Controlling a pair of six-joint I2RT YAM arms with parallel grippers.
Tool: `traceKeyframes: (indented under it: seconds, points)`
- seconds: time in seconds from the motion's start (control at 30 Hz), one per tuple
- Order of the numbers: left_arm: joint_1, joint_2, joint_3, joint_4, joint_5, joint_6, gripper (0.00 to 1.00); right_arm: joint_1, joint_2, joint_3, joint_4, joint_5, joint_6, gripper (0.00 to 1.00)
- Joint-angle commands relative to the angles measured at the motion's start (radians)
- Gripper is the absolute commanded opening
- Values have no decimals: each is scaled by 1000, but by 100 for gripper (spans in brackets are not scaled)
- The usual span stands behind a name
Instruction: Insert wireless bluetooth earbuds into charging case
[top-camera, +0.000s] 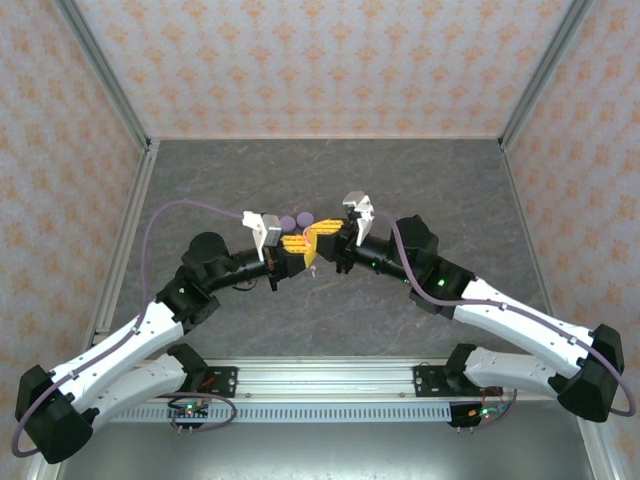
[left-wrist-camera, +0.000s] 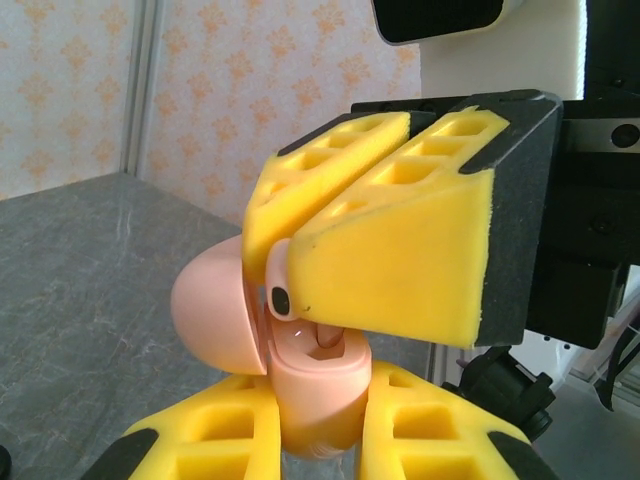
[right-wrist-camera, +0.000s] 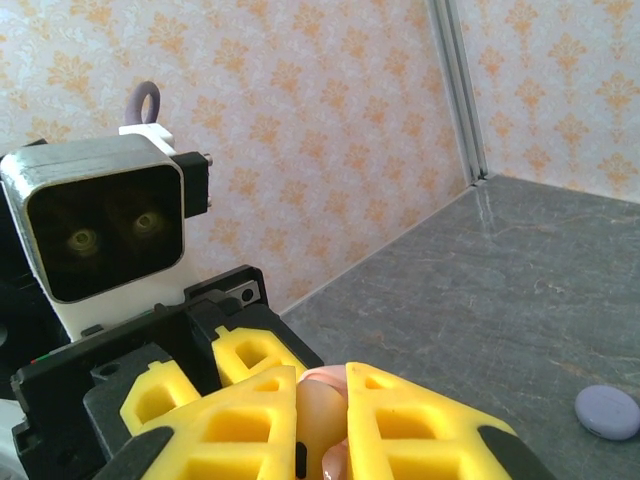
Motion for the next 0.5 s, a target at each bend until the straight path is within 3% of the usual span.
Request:
traceKeyframes:
  seconds: [0.0, 0.27, 0.47]
  points:
    - [-6, -23, 17, 117, 26, -8, 0, 6, -14, -31, 30, -67, 3, 15]
    - [-6, -22, 18, 119, 28, -10, 0, 4, 1, -29, 27, -85, 7, 16]
    - [-6, -23, 20, 110, 29, -2, 0, 0, 13, 0, -6, -89, 17, 23]
